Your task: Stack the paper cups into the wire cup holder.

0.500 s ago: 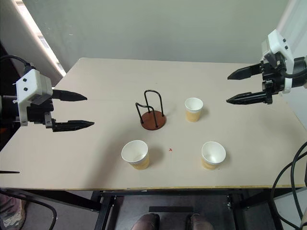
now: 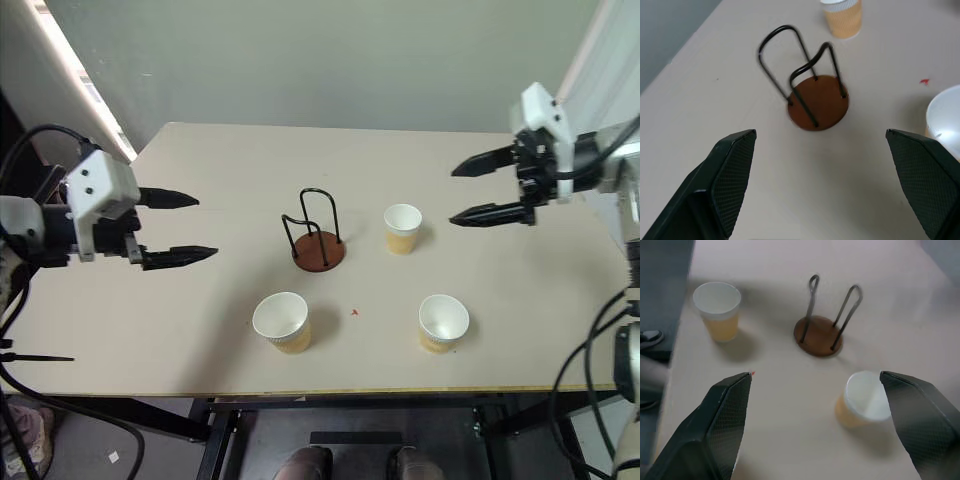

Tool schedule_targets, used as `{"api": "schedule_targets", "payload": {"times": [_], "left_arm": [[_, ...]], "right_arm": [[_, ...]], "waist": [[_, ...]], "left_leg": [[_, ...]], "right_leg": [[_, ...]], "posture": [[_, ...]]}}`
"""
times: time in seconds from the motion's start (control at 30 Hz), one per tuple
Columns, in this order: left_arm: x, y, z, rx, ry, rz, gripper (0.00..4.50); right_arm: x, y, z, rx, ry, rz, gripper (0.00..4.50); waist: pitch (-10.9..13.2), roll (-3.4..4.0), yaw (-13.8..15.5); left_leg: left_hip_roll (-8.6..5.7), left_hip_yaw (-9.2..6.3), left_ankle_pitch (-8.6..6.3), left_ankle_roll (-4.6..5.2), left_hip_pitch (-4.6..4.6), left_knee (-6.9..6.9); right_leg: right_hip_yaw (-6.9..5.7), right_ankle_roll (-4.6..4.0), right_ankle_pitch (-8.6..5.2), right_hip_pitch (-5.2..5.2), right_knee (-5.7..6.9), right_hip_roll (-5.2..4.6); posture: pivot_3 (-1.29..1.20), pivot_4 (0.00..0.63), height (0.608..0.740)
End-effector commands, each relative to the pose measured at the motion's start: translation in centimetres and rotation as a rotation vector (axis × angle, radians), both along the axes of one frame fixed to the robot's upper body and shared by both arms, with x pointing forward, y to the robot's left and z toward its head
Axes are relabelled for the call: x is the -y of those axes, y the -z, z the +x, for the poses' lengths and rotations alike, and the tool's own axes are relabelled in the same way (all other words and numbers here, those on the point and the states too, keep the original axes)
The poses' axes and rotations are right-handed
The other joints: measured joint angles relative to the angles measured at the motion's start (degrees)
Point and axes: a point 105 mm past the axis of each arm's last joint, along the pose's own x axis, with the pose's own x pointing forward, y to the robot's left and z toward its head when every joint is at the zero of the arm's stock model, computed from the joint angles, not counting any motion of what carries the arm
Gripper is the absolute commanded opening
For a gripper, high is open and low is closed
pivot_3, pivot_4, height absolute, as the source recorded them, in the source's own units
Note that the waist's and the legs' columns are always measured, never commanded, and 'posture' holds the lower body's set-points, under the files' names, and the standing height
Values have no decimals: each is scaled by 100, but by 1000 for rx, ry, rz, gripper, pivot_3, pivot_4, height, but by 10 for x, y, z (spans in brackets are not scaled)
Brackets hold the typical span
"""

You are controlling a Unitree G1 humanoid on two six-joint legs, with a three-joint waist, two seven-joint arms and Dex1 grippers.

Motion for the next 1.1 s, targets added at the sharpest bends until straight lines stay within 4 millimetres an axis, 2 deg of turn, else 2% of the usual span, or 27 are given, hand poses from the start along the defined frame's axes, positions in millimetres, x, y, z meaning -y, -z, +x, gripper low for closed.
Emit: {"api": "schedule_targets", "payload": {"times": [0.03, 0.13, 0.2, 0.27, 0.33, 0.43, 0.5, 0.57, 0.67, 0.73, 0.9, 1.0, 1.1], "left_arm": [[0, -2, -9, -6, 4, 19, 4456], [-7, -5, -3, 39, -54, 16, 4456], [-6, -8, 8, 101, -89, -12, 4456], [-1, -4, 28, 150, -142, -74, 4456], [9, 14, 41, 127, -163, -68, 4456], [26, 37, 50, 56, -145, -57, 4456], [36, 47, 65, 35, -168, -82, 4456], [38, 52, 81, 35, -218, -72, 4456], [37, 52, 105, 62, -316, -85, 4456], [44, 47, 116, 71, -329, -140, 4456], [63, 45, 129, 60, -293, -198, 4456], [75, 45, 132, 46, -262, -237, 3843], [77, 46, 131, 45, -244, -224, 2835]], "right_arm": [[-27, -10, 6, 81, 19, 68, 4291], [-48, 0, 8, 67, 14, 83, 4291], [-51, 6, 4, 55, -7, 69, 4291], [-46, 4, -1, 35, -32, 75, 4291], [-41, -3, -5, 27, -43, 99, 4291], [-36, -7, -7, 31, -27, 100, 4291], [-33, -7, -9, 32, -21, 90, 4291], [-32, -6, -11, 33, -15, 82, 4291], [-31, -7, -15, 34, -9, 82, 4291], [-30, -6, -18, 34, -1, 78, 4291], [-25, -3, -22, 28, 23, 58, 4291], [-20, -2, -21, 34, 58, 54, 4291], [-19, -1, -21, 36, 66, 52, 4291]], "waist": [[0, 0, -38], [0, 0, -36], [0, 0, 11], [0, 1, 103], [-1, 2, 157], [-1, 1, 157], [-2, -1, 164], [-3, -3, 175], [-3, -3, 169], [-3, -3, 156], [-2, -3, 169], [-2, -3, 181], [-2, -3, 189]], "left_leg": [[0, 0, -1, 0, 0, -2], [16, -3, -10, -9, -2, -3], [27, -7, -16, -19, -3, -2], [25, -16, -15, -20, -9, 0], [18, -18, -15, -20, -13, 9], [12, -13, -15, -19, -13, 18], [12, -12, -15, -20, -13, 19], [12, -16, -9, -25, -11, 19], [15, -11, -4, -25, -2, 14], [16, -8, -4, -25, 9, 13], [14, -1, -4, -20, 12, 19], [12, 2, -3, -20, 9, 29], [11, 3, -4, -18, 9, 42]], "right_leg": [[0, 0, 0, -1, -1, 2], [0, -2, -1, -2, -6, 22], [-1, -7, -4, -3, -8, 34], [-3, -12, -7, -2, -9, 34], [-2, -12, -7, 1, -9, 30], [2, -9, -5, 6, -12, 26], [2, -3, -2, 7, -14, 26], [0, 1, 1, 10, -9, 28], [1, 5, 6, 16, -7, 30], [1, 7, 7, 27, -10, 31], [2, 18, 10, 42, -24, 32], [4, 31, 9, 45, -25, 33], [6, 40, 9, 51, -25, 35]], "posture": [[0, 150, 740], [0, 150, 740], [0, 150, 740], [0, 150, 740], [0, 150, 740], [0, 150, 740], [0, 150, 740], [0, 150, 740], [0, 150, 740], [0, 150, 740], [0, 150, 740], [0, 150, 740], [0, 150, 740]]}}
